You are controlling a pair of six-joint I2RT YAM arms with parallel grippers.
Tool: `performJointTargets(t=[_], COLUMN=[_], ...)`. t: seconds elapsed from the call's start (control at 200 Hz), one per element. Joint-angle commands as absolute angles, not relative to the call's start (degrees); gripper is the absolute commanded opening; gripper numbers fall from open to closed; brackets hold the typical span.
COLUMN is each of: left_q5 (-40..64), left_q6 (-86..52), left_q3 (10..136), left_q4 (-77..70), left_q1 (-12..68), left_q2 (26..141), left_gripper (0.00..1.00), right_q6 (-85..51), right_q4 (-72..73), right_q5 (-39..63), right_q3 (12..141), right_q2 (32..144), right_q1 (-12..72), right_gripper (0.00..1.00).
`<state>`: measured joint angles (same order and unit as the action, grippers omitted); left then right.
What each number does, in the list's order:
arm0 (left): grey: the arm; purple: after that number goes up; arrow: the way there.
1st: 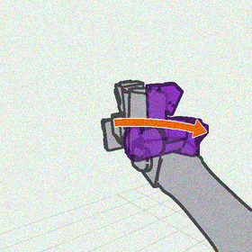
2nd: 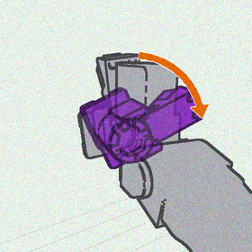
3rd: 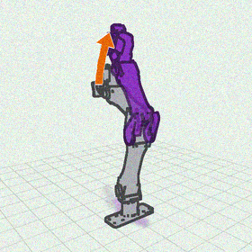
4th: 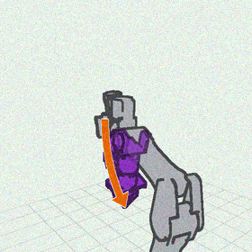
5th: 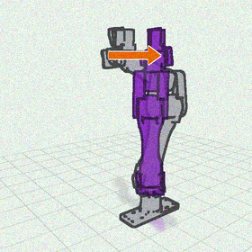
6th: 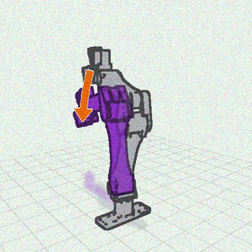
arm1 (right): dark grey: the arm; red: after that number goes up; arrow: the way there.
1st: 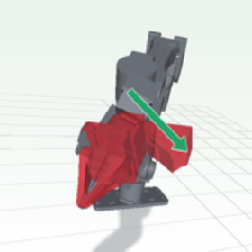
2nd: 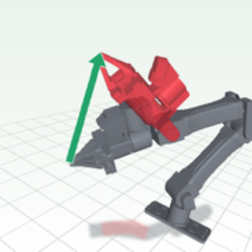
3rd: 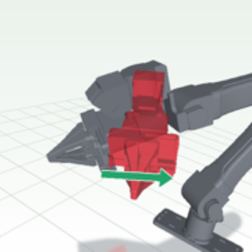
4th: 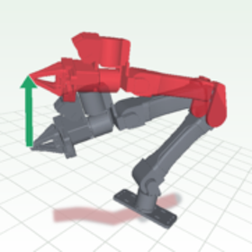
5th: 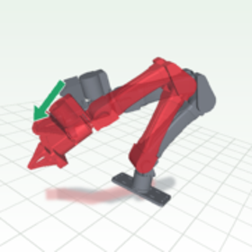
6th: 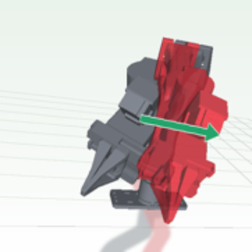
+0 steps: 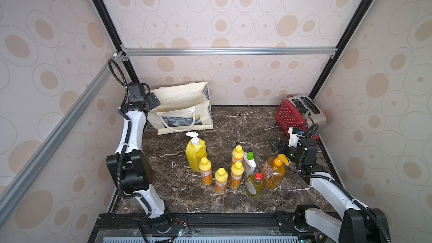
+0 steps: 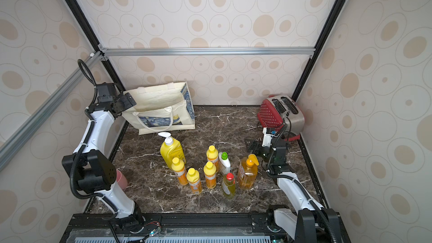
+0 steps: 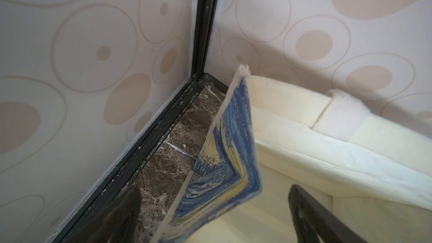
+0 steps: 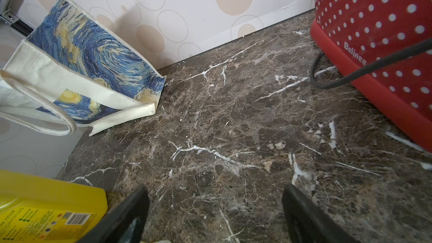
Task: Pack dish soap into the shopping bag
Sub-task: Move the shopping bag to the center of the board.
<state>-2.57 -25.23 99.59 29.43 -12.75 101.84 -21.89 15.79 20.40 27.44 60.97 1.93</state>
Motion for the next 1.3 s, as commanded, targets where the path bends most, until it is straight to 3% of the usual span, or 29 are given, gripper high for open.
performJointTargets(t=[0.0,0.095,0.175,0.23,0.396,0.691,0.896,1.297], left_q5=[1.31,2.78,5.33,7.74,14.92,21.48,25.92,23.19], left_q6=[-24.43,-24.77,-25.37,-25.72,-26.94,-28.99,-31.39,-38.13], left_q3=[102.03,100.97,100.03,99.87,100.52,104.02,103.17,98.00], left_q4=[31.37,30.02,29.01,28.74,29.05,33.99,31.98,25.29], left_q1=[-13.10,-13.10,-13.06,-12.93,-10.65,-1.32,2.21,10.02], left_q2=[103.04,102.91,102.10,101.65,100.84,102.36,101.35,100.57], left_gripper=[0.92,0.75,0.49,0.37,0.13,0.08,0.07,0.10], right_q6=[-22.41,-22.36,-22.45,-22.33,-21.68,-20.39,-18.87,-19.21], right_q4=[16.77,16.60,16.49,16.36,12.93,-6.69,-16.98,-42.06], right_q5=[21.51,21.51,21.19,21.18,21.98,25.21,25.27,7.90], right_q3=[28.74,28.65,28.49,28.53,31.56,49.05,63.59,95.55], right_q2=[60.73,60.40,60.05,59.82,59.76,62.30,71.37,91.31], right_q1=[2.31,2.36,2.37,2.30,2.32,2.79,7.17,21.84], right_gripper=[0.91,0.89,0.87,0.86,0.84,0.79,0.80,0.88])
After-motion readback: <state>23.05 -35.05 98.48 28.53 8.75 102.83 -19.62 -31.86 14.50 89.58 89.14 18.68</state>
